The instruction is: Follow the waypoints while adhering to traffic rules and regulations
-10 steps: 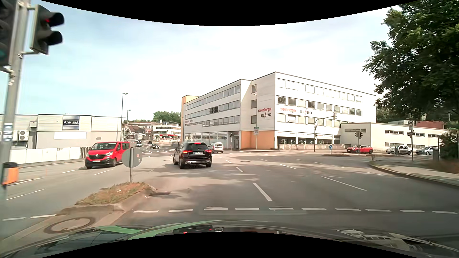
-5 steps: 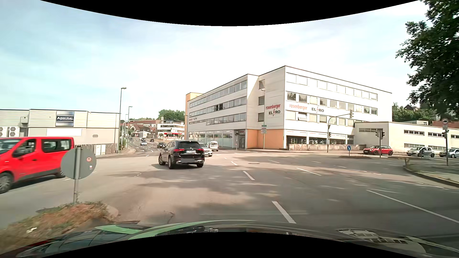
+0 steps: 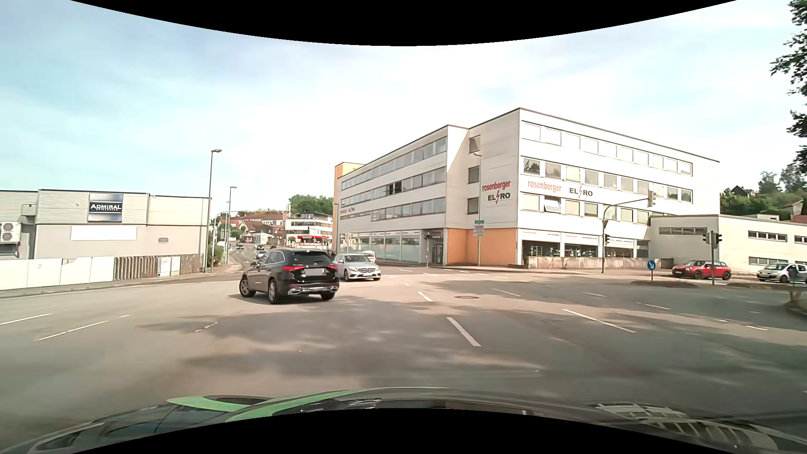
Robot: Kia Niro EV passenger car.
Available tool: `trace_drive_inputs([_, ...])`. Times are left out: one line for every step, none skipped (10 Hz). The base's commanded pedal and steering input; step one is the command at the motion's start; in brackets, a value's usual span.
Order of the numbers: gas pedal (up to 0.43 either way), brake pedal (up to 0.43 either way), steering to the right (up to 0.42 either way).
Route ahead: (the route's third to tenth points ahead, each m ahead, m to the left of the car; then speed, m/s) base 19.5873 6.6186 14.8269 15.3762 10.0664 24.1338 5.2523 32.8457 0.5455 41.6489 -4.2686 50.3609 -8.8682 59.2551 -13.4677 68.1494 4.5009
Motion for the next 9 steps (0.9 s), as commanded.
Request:
trace_drive_inputs([0.000, 0.171, -0.066])
trace_drive_inputs([0.000, 0.165, -0.069])
trace_drive_inputs([0.000, 0.159, -0.069])
trace_drive_inputs([0.000, 0.152, -0.070])
trace_drive_inputs([0.000, 0.146, -0.070])
trace_drive_inputs([0.000, 0.134, -0.071])
trace_drive_inputs([0.000, 0.134, -0.071])
trace_drive_inputs([0.000, 0.134, -0.074])
trace_drive_inputs([0.000, 0.134, -0.081])
